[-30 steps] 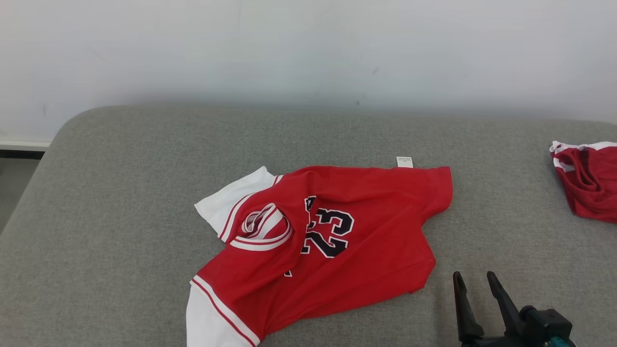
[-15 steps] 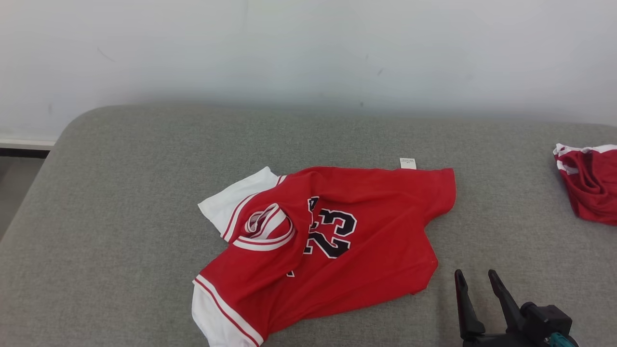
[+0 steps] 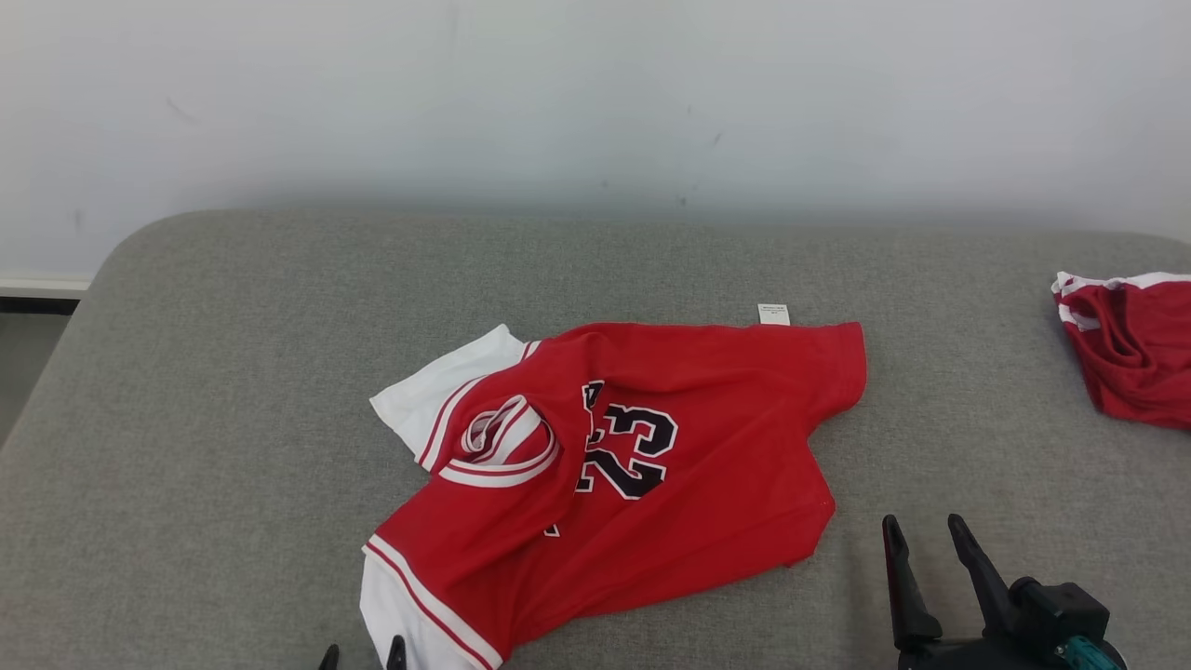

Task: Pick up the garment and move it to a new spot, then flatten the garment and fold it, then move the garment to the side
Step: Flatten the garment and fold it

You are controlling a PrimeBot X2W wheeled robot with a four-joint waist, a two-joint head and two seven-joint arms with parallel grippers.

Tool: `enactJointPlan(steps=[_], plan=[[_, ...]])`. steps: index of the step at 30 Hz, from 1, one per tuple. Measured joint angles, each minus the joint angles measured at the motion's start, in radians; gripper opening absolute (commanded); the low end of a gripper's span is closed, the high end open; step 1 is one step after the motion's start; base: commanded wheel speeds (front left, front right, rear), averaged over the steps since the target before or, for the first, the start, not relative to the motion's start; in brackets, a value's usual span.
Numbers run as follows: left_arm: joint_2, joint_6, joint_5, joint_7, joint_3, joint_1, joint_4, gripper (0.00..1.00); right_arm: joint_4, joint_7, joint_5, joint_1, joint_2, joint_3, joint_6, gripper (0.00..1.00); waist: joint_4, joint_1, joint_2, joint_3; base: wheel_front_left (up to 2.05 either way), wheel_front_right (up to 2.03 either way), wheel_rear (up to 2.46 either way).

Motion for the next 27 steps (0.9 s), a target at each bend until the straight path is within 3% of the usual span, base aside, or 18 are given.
enactJointPlan(steps=[8,13,27], plan=[[0.014,-0.008,0.016,0.0,0.073,0.004,0.009,1.0,0.028,0.0,-0.004,-0.02,-0.009,0.034,0.0,1.0,0.012,0.0,0.0,-0.012,0.0,0.0,0.0],[0.008,-0.036,0.02,0.0,0.06,-0.002,0.058,1.0,0.075,0.0,-0.002,-0.044,-0.021,0.072,0.0,1.0,0.011,0.0,0.0,-0.014,0.0,0.0,0.0],[-0.043,-0.079,0.042,-0.001,-0.004,-0.094,0.201,1.0,0.362,0.0,0.034,-0.268,-0.08,0.213,0.0,1.0,0.02,0.0,0.0,0.034,0.0,0.0,0.0]])
